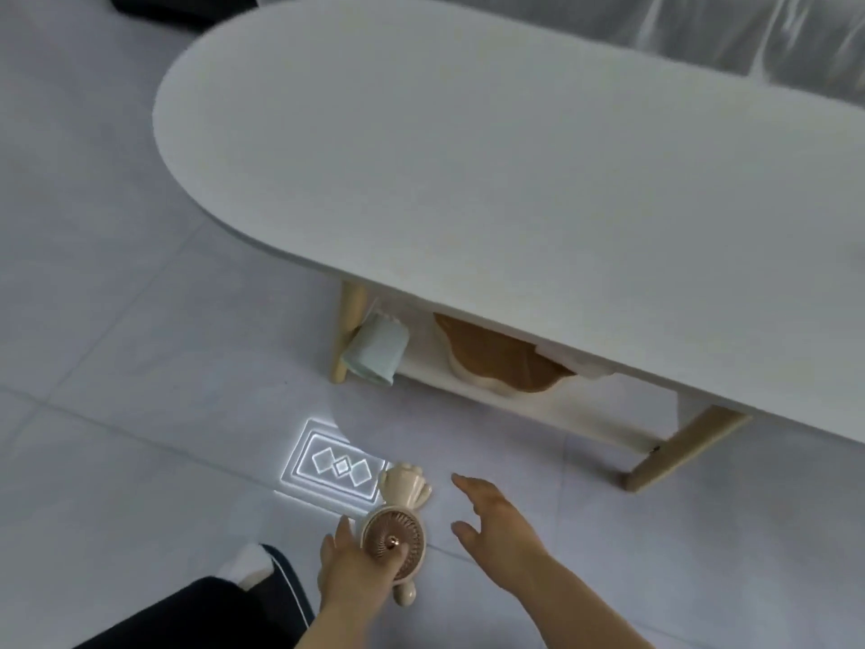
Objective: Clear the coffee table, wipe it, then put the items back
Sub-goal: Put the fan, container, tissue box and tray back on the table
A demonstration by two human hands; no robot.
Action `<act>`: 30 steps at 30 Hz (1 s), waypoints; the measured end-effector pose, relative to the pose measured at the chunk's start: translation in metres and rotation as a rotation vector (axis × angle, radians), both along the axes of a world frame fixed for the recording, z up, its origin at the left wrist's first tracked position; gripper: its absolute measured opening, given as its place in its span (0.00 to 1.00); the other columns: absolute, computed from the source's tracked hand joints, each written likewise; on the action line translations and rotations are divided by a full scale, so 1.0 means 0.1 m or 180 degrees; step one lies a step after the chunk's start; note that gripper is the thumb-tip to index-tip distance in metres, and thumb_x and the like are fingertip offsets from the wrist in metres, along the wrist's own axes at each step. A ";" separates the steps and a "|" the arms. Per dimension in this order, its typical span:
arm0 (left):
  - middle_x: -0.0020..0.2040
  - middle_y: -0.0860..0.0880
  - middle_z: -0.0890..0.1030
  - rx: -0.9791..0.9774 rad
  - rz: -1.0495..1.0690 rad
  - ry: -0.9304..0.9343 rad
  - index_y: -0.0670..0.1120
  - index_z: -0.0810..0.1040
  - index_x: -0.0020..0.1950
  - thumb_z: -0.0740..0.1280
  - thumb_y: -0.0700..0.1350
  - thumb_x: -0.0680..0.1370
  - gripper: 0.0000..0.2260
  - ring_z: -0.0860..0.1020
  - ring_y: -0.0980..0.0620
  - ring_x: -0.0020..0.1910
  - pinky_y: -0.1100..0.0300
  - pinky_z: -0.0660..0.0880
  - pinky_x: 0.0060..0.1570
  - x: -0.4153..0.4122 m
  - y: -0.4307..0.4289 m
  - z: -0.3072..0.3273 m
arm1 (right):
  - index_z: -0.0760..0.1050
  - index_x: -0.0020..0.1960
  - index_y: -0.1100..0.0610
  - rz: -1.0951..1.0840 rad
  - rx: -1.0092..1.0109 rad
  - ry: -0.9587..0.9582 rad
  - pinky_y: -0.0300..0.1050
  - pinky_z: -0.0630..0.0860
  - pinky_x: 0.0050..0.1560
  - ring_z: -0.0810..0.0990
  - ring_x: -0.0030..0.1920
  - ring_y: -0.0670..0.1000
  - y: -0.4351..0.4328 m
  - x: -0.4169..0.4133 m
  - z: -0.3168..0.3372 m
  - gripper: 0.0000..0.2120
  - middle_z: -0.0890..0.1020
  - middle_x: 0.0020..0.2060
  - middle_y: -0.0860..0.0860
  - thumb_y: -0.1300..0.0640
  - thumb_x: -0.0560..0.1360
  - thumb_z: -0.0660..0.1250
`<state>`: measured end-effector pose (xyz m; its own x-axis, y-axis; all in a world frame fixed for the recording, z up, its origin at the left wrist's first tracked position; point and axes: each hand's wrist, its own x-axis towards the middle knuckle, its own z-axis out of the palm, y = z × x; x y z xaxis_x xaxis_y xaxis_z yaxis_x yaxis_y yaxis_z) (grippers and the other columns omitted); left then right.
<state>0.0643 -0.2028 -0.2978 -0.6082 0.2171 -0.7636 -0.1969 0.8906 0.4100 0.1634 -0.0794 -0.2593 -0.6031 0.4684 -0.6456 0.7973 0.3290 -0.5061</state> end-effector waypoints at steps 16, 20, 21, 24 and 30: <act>0.39 0.47 0.80 0.0527 0.0886 -0.0574 0.41 0.78 0.50 0.77 0.38 0.60 0.20 0.77 0.47 0.42 0.60 0.69 0.44 -0.12 -0.02 -0.51 | 0.53 0.73 0.46 -0.0772 -0.0759 -0.0034 0.31 0.72 0.41 0.73 0.50 0.49 0.06 -0.42 -0.77 0.31 0.65 0.71 0.51 0.66 0.74 0.56; 0.43 0.49 0.79 0.0455 -0.0122 -0.0324 0.45 0.75 0.54 0.76 0.40 0.60 0.24 0.77 0.49 0.46 0.61 0.69 0.46 -0.35 0.01 -0.12 | 0.43 0.74 0.46 0.0221 0.0302 -0.0022 0.47 0.65 0.68 0.61 0.71 0.54 0.15 -0.36 -0.40 0.37 0.53 0.74 0.50 0.61 0.74 0.62; 0.46 0.49 0.80 0.0432 -0.0472 -0.0255 0.47 0.74 0.56 0.76 0.42 0.60 0.26 0.77 0.49 0.48 0.61 0.70 0.47 -0.41 0.02 0.02 | 0.41 0.74 0.46 0.0596 0.0606 -0.0033 0.48 0.60 0.71 0.56 0.73 0.53 0.18 -0.35 -0.27 0.39 0.49 0.75 0.50 0.59 0.74 0.63; 0.53 0.51 0.80 0.0196 -0.1568 0.0086 0.51 0.71 0.59 0.75 0.46 0.60 0.29 0.77 0.50 0.52 0.60 0.72 0.51 -0.59 0.08 0.54 | 0.38 0.74 0.47 0.1586 0.1265 -0.0112 0.51 0.45 0.75 0.44 0.76 0.53 0.24 -0.32 0.13 0.41 0.42 0.76 0.52 0.51 0.73 0.64; 0.55 0.54 0.79 -0.0137 -0.2798 0.1195 0.56 0.69 0.59 0.74 0.50 0.60 0.29 0.77 0.50 0.53 0.61 0.70 0.42 -0.71 0.17 1.72 | 0.49 0.74 0.49 0.1976 0.1241 0.0322 0.49 0.49 0.73 0.55 0.74 0.51 0.08 -0.35 0.95 0.41 0.57 0.74 0.51 0.47 0.68 0.68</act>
<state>-0.0066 -0.1862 -0.1260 -0.4478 0.6890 -0.5698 0.6871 0.6730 0.2739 0.1282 -0.0714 -0.1639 -0.8794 0.2057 -0.4293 0.3617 0.8751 -0.3216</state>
